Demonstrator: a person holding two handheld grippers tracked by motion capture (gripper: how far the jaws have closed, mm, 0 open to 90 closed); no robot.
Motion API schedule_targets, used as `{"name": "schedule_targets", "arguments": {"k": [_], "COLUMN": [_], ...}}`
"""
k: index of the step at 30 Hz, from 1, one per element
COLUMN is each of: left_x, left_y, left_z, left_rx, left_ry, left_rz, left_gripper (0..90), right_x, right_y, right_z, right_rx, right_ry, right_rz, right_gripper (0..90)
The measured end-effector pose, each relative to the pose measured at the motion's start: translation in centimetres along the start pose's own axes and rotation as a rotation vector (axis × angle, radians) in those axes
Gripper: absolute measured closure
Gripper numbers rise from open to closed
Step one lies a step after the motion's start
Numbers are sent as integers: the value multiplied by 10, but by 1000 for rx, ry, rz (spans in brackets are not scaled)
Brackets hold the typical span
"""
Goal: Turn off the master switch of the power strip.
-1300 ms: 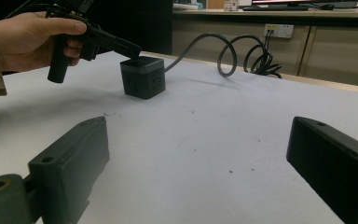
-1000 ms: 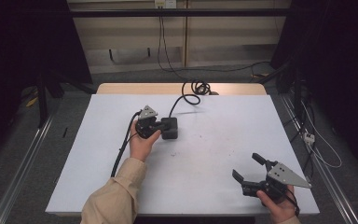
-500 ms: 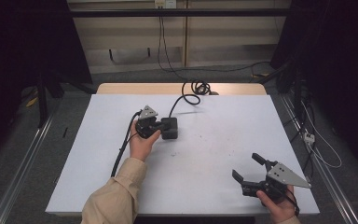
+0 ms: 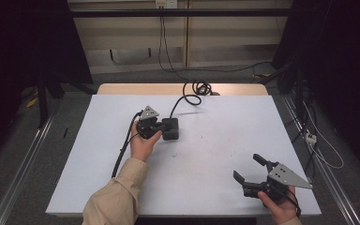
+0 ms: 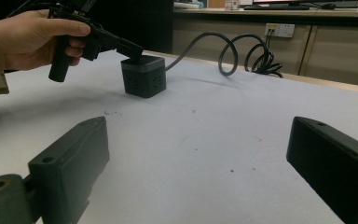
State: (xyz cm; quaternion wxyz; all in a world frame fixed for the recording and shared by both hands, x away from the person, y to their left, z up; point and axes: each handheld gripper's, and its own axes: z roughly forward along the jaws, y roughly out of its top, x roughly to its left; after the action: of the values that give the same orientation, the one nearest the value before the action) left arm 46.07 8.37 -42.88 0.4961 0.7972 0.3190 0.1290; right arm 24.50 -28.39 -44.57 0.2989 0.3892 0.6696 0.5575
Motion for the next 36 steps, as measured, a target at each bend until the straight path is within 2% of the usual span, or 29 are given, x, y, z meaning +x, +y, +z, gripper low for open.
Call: {"name": "schedule_targets", "arguments": {"k": [3,19,26,34,36], "left_x": [1,0,-1,-2,-2], "left_y": [0,0,1,1,1], "left_z": [0,0,0,0,1], "left_rx": [-1,3,6,8,8], "left_ry": [-6,2,4,12,11], "left_rz": [-16,-16,-30,-21,-33], "left_gripper": [900,900,900,900,900], "right_x": [0,0,0,1,0], "right_y": [0,0,0,0,0], "right_z": [0,0,0,0,0], "right_rx": [1,2,2,0,0], "right_ry": [0,2,2,3,3], "right_rz": [0,-2,-3,-2,-2], "right_gripper": [51,52,51,51,52]}}
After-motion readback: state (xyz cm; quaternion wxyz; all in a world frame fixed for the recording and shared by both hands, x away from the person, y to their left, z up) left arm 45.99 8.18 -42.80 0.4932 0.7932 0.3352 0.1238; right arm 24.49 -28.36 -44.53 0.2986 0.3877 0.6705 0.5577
